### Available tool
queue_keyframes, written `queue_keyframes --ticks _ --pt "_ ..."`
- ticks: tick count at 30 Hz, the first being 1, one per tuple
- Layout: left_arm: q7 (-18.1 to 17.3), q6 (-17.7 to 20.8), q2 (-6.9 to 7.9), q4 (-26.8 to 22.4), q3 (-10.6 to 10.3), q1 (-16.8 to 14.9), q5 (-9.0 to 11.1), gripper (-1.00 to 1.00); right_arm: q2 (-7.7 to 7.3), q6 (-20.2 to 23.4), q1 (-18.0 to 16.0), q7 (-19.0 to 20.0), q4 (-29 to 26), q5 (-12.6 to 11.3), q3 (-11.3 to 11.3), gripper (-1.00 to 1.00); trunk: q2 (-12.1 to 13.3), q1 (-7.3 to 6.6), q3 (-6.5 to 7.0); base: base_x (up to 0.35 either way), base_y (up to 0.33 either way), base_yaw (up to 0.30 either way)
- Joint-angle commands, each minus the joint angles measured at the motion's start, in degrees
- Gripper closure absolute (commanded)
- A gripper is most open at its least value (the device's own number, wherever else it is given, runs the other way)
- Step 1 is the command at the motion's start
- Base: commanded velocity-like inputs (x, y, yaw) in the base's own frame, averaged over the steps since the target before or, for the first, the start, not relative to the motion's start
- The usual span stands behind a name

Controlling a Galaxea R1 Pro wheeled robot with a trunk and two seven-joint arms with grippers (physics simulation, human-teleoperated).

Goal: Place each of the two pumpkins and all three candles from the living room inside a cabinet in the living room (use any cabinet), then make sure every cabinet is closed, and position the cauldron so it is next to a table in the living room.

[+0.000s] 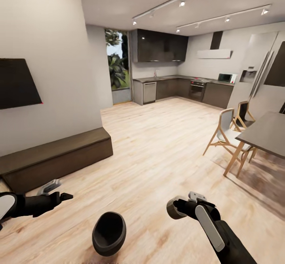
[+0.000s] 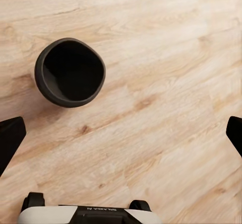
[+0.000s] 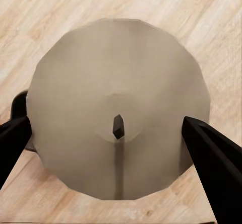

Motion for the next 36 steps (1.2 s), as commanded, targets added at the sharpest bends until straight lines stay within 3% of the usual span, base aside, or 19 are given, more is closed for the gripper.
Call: queue_keyframes --ticks 1,7,18,25,36 --pt "0.61 0.03 0.05 -0.04 -0.10 -0.08 0.58 -1.00 0.04 0.06 -0.05 -0.64 -0.10 -0.53 0.14 1.00 -0.09 0.02 -0.13 0.000 0.018 0.282" --pt "0.61 0.02 0.04 -0.01 -0.10 -0.08 0.58 -1.00 2.07 0.26 -0.05 -0.74 0.05 -0.17 0.89 1.00 -0.09 0.02 -0.36 0.000 0.023 0.282" --pt "0.70 -0.10 0.04 0.01 -0.10 -0.07 0.52 -1.00 2.45 0.45 -0.05 -0.80 0.07 0.76 1.05 1.00 -0.09 0.02 -0.87 0.000 0.253 0.273" --pt "0.70 -0.10 0.04 0.01 0.02 -0.08 0.57 -1.00 3.69 0.34 -0.32 -2.43 0.91 1.87 4.15 1.00 -0.09 0.02 -1.28 0.000 0.288 0.247" --pt "0.70 -0.12 0.04 0.01 0.18 -0.06 0.58 -1.00 3.94 0.30 -0.57 -3.35 1.74 2.17 4.53 1.00 -0.09 0.02 -1.98 0.000 0.293 0.234"
